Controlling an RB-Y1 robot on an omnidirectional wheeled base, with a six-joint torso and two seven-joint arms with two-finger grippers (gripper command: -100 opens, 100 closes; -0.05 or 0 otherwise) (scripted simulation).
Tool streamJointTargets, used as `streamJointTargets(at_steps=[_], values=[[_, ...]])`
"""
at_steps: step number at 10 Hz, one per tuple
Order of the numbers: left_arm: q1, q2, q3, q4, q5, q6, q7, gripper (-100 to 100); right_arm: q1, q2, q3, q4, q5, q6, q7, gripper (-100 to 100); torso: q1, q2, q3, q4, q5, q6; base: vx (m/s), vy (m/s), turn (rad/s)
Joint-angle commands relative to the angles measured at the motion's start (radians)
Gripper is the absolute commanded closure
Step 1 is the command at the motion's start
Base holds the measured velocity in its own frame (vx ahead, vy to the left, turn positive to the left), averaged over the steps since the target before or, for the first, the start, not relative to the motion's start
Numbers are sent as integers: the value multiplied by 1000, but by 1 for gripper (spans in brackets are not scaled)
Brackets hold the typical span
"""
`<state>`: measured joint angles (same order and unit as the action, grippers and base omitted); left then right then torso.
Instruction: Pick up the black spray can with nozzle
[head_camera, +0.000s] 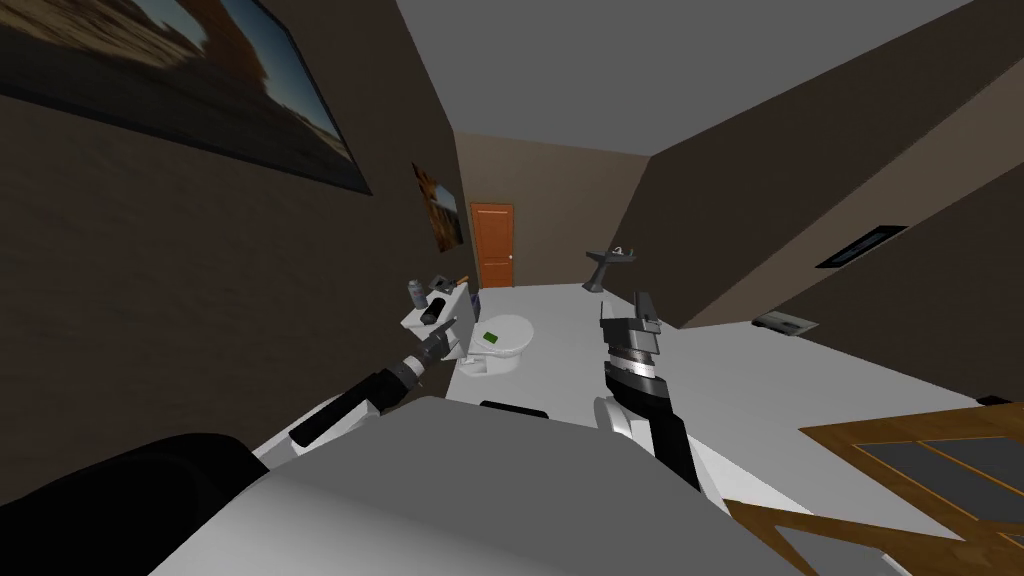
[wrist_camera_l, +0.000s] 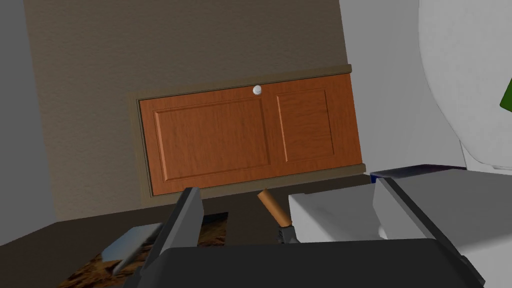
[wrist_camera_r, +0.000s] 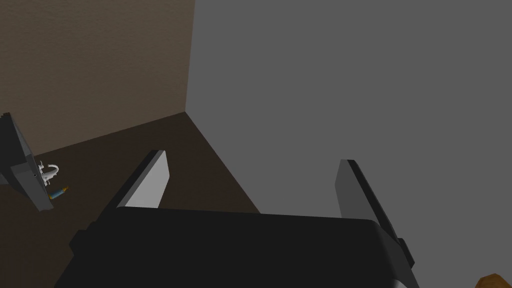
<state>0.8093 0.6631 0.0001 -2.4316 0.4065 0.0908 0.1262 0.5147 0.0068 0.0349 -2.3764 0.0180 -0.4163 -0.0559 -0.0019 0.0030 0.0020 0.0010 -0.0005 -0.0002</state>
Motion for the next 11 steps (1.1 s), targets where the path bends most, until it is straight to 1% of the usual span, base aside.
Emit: streamJointTargets(at_steps=[1, 2, 3, 4, 5, 6, 8, 9, 10, 11], values=[[11, 39, 17, 6, 21, 50, 7, -100, 0, 0, 0, 0, 0, 0, 0, 0, 0, 0, 0, 0, 0, 0, -33, -51, -53], [11, 39, 17, 6, 21, 67, 7, -100, 0, 0, 0, 0, 0, 0, 0, 0, 0, 0, 0, 0, 0, 0, -29, -37, -36], [29, 75, 35, 7, 38, 90, 14, -100, 0, 0, 0, 0, 0, 0, 0, 0, 1, -1, 0, 0, 0, 0, -27, -40, -77], [29, 75, 35, 7, 38, 113, 14, -100, 0, 0, 0, 0, 0, 0, 0, 0, 1, -1, -1, 0, 0, 0, -22, -31, -33], [47, 109, 56, 9, 54, 149, 20, -100, 0, 0, 0, 0, 0, 0, 0, 0, 1, -1, -1, 0, 0, 0, -22, -43, -51], [47, 109, 56, 9, 54, 159, 20, -100, 0, 0, 0, 0, 0, 0, 0, 0, 1, -1, -1, 0, 0, 0, -18, -33, -26], [82, 170, 105, 12, 82, 227, 33, -100, 0, 0, 0, 0, 0, 0, 0, 0, 1, -2, -1, 0, 0, 0, -13, -35, -73], [82, 174, 105, 12, 82, 246, 33, -100, 0, 0, 0, 0, 0, 0, 0, 0, 1, -2, -1, 0, 0, 0, -3, -30, -14], [99, 205, 132, 13, 94, 276, 40, -100, 0, 0, 0, 0, 0, 0, 0, 0, 2, -3, -1, -1, 0, 0, 10, -29, -36], [99, 205, 132, 13, 94, 288, 40, -100, 0, 0, 0, 0, 0, 0, 0, 0, 2, -3, -2, -1, 0, 0, 11, -16, -23]])
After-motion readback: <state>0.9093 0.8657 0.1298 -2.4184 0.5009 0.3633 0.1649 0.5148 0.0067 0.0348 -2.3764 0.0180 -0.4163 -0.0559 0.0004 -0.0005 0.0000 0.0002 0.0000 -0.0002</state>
